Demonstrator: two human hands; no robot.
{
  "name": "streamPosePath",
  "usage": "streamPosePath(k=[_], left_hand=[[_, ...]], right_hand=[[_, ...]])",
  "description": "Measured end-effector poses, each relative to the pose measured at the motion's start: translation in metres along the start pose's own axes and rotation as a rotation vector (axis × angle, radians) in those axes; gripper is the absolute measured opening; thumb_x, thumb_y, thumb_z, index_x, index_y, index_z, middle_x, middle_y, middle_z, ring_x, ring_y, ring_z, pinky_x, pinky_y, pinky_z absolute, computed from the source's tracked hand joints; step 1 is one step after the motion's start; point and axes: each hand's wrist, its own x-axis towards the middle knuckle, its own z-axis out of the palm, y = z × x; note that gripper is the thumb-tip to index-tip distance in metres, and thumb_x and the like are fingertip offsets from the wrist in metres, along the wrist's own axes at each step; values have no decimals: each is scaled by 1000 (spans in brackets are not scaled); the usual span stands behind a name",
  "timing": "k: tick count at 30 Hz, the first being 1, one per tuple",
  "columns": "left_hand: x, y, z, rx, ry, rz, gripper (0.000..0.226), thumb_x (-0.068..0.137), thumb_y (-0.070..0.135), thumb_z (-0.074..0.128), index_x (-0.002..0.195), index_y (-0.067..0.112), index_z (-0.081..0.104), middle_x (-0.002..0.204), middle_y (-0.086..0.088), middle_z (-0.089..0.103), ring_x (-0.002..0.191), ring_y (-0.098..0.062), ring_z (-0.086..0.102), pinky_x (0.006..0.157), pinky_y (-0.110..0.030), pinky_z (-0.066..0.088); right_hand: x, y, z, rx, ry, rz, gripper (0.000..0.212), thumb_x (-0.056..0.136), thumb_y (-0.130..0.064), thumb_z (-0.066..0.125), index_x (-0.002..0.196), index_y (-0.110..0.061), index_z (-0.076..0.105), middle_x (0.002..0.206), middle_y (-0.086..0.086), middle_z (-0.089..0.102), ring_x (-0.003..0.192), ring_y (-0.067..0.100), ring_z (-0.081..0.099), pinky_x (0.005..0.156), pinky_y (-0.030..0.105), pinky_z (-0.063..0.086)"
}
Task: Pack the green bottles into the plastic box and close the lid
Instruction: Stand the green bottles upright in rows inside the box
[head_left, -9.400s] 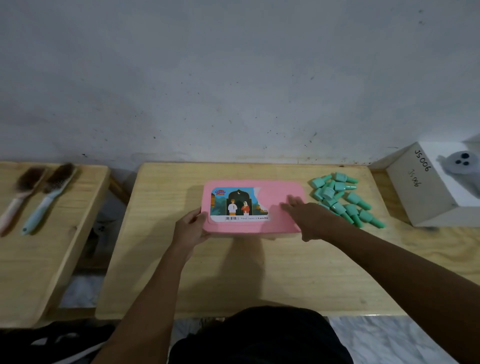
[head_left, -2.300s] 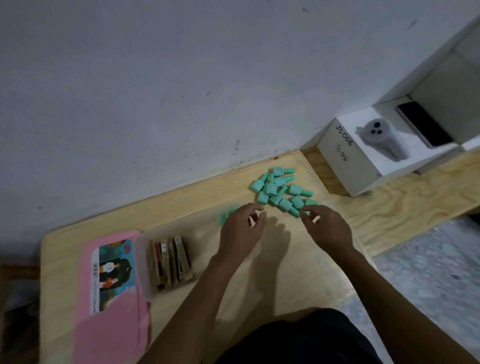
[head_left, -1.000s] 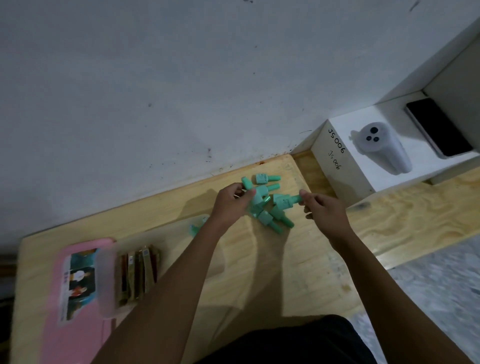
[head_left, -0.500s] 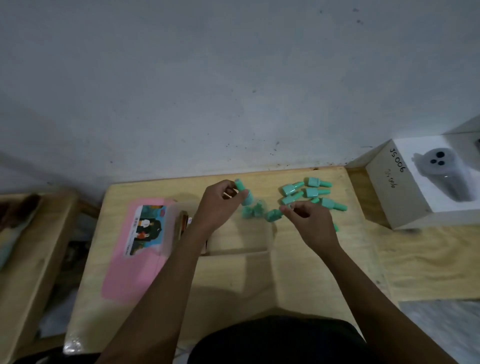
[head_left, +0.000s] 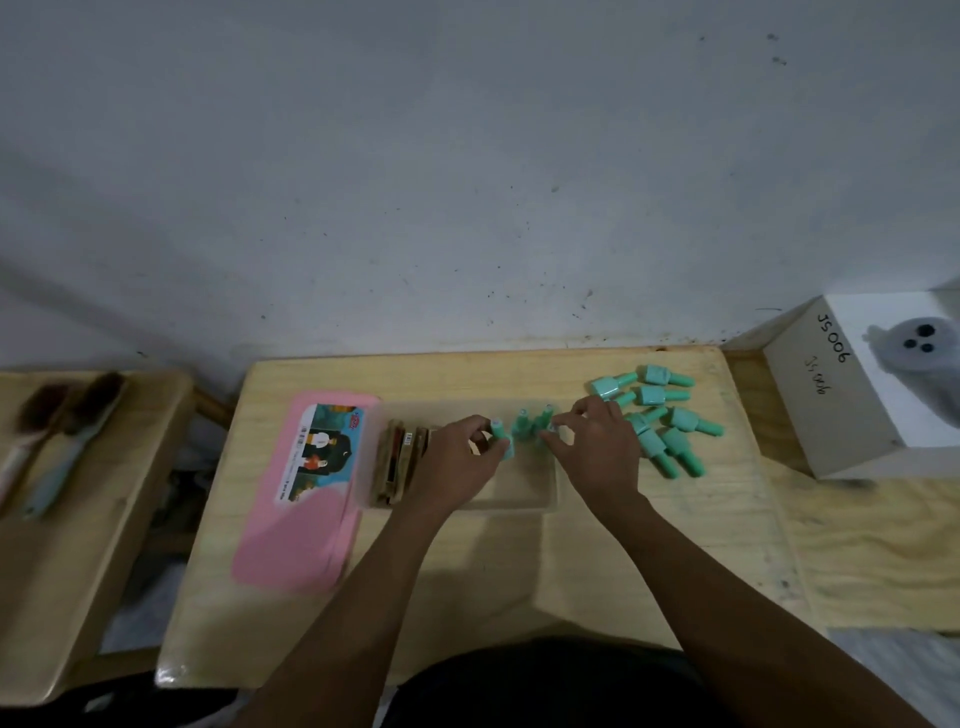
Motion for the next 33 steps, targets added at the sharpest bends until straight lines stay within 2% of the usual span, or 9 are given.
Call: streamPosePath(k=[4, 8, 12, 16, 21, 30, 33], left_hand=[[7, -3, 12, 44, -7, -7, 21, 85, 35, 66, 99, 19, 68, 67, 9, 56, 54, -5, 48, 58, -24, 41], [15, -2, 26, 100, 9, 1, 23, 86, 37, 63, 100, 18, 67, 78, 3, 64, 61, -13, 52, 58, -25, 39], [24, -1, 38, 192, -3, 7, 23, 88, 35, 58, 103, 18, 66, 91, 0, 67, 77, -20, 61, 61, -27, 41], [32, -5, 49, 243, -8, -8, 24, 89, 32, 57, 108, 18, 65, 101, -2, 67, 92, -22, 62, 68, -27, 40], [34, -12, 58, 255, -32, -14, 20, 89, 32, 55, 101, 21, 65, 99, -1, 67, 89, -22, 63, 65, -27, 38], [33, -15, 63, 234, -30, -26, 27, 90, 31, 56, 113, 18, 63, 109, -3, 66, 95, -21, 62, 69, -27, 42], [31, -13, 63, 211, 0, -27, 30, 91, 32, 56, 117, 19, 61, 109, -2, 67, 93, -19, 62, 68, -25, 38]], right_hand=[[1, -5, 5, -16, -8, 32, 25, 75, -41, 75, 92, -22, 78, 92, 0, 60, 90, 22, 54, 71, 38, 48], [4, -5, 8, -54, -23, 51, 26, 76, -44, 74, 90, -22, 77, 93, 0, 61, 91, 22, 55, 71, 37, 47], [6, -4, 5, -42, -71, 17, 28, 77, -42, 73, 95, -20, 77, 95, 1, 61, 92, 21, 55, 70, 35, 47], [5, 3, -2, 6, -108, -41, 27, 80, -36, 71, 102, -20, 75, 97, 3, 61, 91, 22, 56, 69, 35, 49], [3, 6, 1, 28, -84, -40, 22, 77, -32, 74, 95, -19, 76, 92, 3, 63, 86, 23, 59, 64, 34, 50], [1, 8, 6, 98, -93, -24, 24, 79, -32, 73, 98, -17, 74, 95, 3, 60, 89, 22, 57, 62, 33, 50], [-2, 12, 5, 141, -101, -43, 26, 82, -32, 71, 104, -19, 72, 98, 2, 60, 92, 20, 57, 62, 31, 50]])
